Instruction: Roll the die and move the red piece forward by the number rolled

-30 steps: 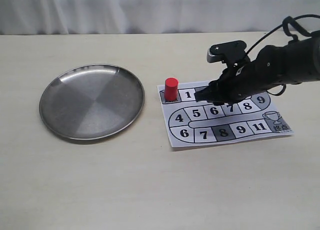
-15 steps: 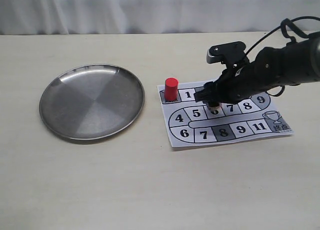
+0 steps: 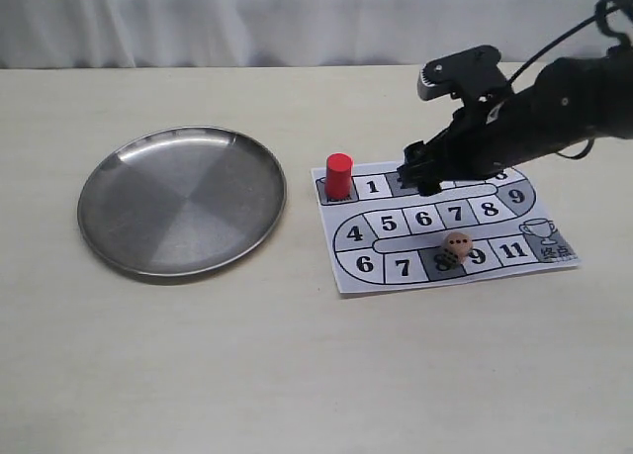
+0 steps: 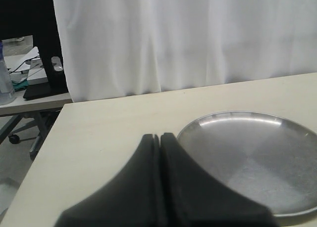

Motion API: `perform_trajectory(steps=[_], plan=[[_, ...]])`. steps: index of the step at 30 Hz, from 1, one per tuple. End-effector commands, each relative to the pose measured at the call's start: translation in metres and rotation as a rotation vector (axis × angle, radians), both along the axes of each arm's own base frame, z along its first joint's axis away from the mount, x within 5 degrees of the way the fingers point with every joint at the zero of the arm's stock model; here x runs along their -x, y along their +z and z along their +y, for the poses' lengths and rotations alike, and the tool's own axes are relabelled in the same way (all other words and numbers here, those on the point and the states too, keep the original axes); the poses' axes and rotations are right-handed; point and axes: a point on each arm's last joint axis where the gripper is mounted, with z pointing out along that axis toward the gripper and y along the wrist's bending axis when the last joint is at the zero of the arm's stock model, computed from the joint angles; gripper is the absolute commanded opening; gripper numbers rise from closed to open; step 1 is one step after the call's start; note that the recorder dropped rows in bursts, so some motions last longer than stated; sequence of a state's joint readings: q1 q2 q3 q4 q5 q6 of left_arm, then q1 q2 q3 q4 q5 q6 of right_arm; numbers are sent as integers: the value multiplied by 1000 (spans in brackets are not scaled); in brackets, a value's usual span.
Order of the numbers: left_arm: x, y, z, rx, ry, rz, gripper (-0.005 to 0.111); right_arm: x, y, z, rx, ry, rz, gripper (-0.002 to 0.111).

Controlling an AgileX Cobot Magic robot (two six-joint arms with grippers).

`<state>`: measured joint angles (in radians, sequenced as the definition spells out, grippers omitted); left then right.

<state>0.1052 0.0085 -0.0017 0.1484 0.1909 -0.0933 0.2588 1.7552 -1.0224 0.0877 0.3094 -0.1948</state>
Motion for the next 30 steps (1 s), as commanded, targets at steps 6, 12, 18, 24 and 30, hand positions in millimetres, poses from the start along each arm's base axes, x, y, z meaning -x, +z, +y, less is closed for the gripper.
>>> perform_trajectory(steps=[6, 12, 18, 24, 30], plan=[[0, 1, 0, 6, -4, -21, 0, 62, 18, -16, 15, -18, 185, 5], [0, 1, 0, 6, -4, -21, 0, 90, -24, -24, 8, -52, 218, 5], [0, 1, 0, 6, -4, -21, 0, 87, -56, -23, 36, -55, 301, 5], [0, 1, 0, 6, -4, -21, 0, 85, -67, -23, 44, -57, 322, 5], [0, 1, 0, 6, -4, -21, 0, 84, -67, -23, 41, -60, 313, 5]])
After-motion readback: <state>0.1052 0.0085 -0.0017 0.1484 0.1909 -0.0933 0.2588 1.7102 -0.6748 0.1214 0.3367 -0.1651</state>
